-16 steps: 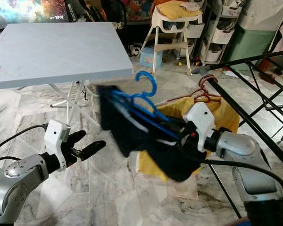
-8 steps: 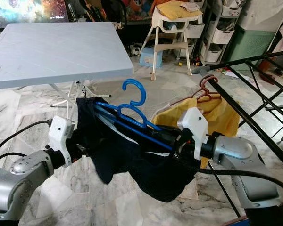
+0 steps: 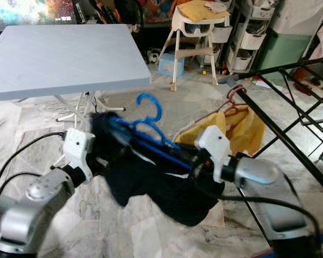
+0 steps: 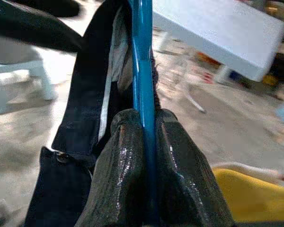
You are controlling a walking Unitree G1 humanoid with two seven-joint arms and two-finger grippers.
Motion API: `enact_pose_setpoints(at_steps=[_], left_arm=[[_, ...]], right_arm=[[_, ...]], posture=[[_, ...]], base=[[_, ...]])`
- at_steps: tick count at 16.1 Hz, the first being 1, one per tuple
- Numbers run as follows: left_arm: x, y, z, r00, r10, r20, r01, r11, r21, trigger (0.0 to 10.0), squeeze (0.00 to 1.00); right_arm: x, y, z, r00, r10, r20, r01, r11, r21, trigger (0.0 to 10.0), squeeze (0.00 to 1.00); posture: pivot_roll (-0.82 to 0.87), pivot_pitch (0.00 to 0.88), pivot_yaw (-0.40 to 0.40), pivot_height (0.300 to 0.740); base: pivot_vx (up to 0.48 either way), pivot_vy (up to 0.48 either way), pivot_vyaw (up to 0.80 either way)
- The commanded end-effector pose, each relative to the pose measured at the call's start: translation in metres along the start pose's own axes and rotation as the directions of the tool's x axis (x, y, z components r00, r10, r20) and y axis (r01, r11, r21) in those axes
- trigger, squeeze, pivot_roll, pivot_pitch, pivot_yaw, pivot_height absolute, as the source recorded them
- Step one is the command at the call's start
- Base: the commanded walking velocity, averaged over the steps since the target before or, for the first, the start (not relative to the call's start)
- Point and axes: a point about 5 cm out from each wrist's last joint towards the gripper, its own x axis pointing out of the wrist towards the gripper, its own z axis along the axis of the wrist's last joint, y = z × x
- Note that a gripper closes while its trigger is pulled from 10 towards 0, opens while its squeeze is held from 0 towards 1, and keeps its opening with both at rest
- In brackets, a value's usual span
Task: Hang hanger
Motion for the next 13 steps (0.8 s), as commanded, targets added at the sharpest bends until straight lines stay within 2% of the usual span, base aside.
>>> enact_pose_setpoints(at_steps=[1, 2, 3, 7, 9, 11, 13], left_arm=[[-0.003, 0.006, -0.002, 0.998, 0.056, 0.003, -0.056, 0.998, 0.016, 10.0, 1.0], [-0.007, 0.005, -0.004, 0.988, 0.146, 0.044, -0.145, 0.989, -0.028, 10.0, 1.0], [-0.007, 0.005, -0.004, 0.986, 0.158, 0.047, -0.156, 0.987, -0.041, 10.0, 1.0], [-0.005, 0.0, -0.006, 0.99, 0.134, 0.039, -0.132, 0.99, -0.046, 10.0, 1.0], [0.006, -0.002, 0.003, 0.988, 0.13, 0.086, -0.127, 0.991, -0.046, 10.0, 1.0], [0.021, -0.01, 0.014, 0.988, 0.099, 0.118, -0.088, 0.992, -0.09, 10.0, 0.0], [0.026, -0.014, 0.017, 0.988, 0.085, 0.129, -0.073, 0.993, -0.093, 10.0, 0.0]], right_arm=[[-0.001, -0.007, 0.009, 0.999, -0.044, 0.032, 0.045, 0.998, -0.045, 10.0, 0.0], [0.004, -0.004, 0.008, 0.996, -0.066, 0.055, 0.067, 0.997, -0.032, 10.0, 0.0], [0.004, -0.003, 0.008, 0.996, -0.064, 0.056, 0.066, 0.997, -0.027, 10.0, 0.0], [0.006, -0.006, 0.013, 0.993, -0.083, 0.084, 0.085, 0.996, -0.027, 10.0, 0.0], [0.005, 0.002, 0.019, 0.995, -0.009, 0.1, 0.013, 0.999, -0.032, 10.0, 0.0], [0.005, 0.009, 0.02, 0.994, 0.036, 0.099, -0.034, 0.999, -0.031, 10.0, 0.0], [0.005, 0.013, 0.02, 0.993, 0.061, 0.102, -0.058, 0.998, -0.027, 10.0, 0.0]], posture=[[-0.03, 0.075, -0.059, 0.74], [-0.03, 0.078, -0.061, 0.74], [-0.03, 0.079, -0.062, 0.74], [-0.03, 0.082, -0.063, 0.74], [-0.03, 0.082, -0.063, 0.74], [-0.04, 0.081, -0.064, 0.74], [-0.04, 0.082, -0.063, 0.74]], base=[[0.0, 0.0, 0.0], [0.0, 0.0, 0.0], [0.0, 0.0, 0.0], [0.0, 0.0, 0.0], [0.0, 0.0, 0.0], [0.0, 0.0, 0.0], [0.0, 0.0, 0.0]])
